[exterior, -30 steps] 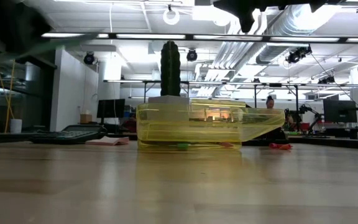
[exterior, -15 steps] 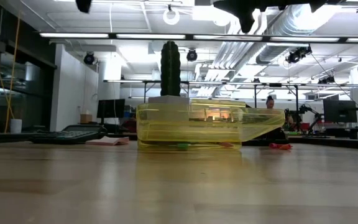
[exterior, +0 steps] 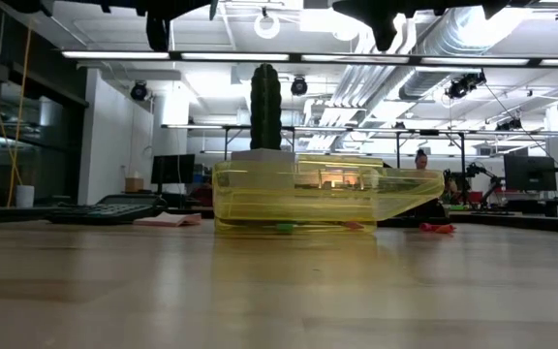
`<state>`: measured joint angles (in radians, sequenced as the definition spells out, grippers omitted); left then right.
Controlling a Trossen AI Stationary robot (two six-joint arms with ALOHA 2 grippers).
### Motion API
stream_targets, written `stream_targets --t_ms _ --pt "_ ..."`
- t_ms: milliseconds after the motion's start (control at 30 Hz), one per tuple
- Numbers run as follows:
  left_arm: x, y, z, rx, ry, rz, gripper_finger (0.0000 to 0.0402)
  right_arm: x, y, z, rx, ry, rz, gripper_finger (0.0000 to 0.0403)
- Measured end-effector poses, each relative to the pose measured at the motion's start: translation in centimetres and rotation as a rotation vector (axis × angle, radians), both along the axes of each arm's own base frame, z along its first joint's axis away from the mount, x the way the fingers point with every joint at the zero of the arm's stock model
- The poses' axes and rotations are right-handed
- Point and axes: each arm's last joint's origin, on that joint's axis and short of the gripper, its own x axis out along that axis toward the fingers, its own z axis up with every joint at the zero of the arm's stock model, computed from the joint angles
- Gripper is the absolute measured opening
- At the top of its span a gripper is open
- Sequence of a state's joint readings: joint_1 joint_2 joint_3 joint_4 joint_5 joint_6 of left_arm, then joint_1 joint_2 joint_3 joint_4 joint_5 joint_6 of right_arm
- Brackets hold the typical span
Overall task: Pack school essentials
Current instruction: Put the blue pen into the yellow supply box
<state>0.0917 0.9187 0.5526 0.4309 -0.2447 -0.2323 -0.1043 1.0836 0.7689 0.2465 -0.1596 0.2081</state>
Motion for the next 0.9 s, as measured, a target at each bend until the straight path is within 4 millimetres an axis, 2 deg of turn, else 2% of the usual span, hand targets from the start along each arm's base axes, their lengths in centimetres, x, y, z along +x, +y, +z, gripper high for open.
stream_targets --t_ms 133,400,533,667,900 --pt "0.8 0.1 -0.3 -0.003 0.024 0.003 0.0 0.6 -0.1 0.1 0.075 -0.043 -0.056 0.0199" --pt "5.5 0.5 -2.1 -0.03 0.131 0.006 0.0 4.2 -0.6 -1.1 0.076 -0.045 -0.098 0.0199" --pt "7.3 0.7 -1.6 -0.014 0.136 0.001 0.0 5.8 -0.9 -1.3 0.074 -0.028 -0.102 0.0199" --pt "8.1 0.9 -1.9 -0.015 0.156 -0.006 0.0 6.5 -1.0 -0.9 0.071 -0.037 -0.1 0.0199" --pt "8.2 1.1 -1.9 -0.016 0.156 0.013 0.0 6.6 -1.2 -0.3 0.073 -0.054 -0.106 0.0194"
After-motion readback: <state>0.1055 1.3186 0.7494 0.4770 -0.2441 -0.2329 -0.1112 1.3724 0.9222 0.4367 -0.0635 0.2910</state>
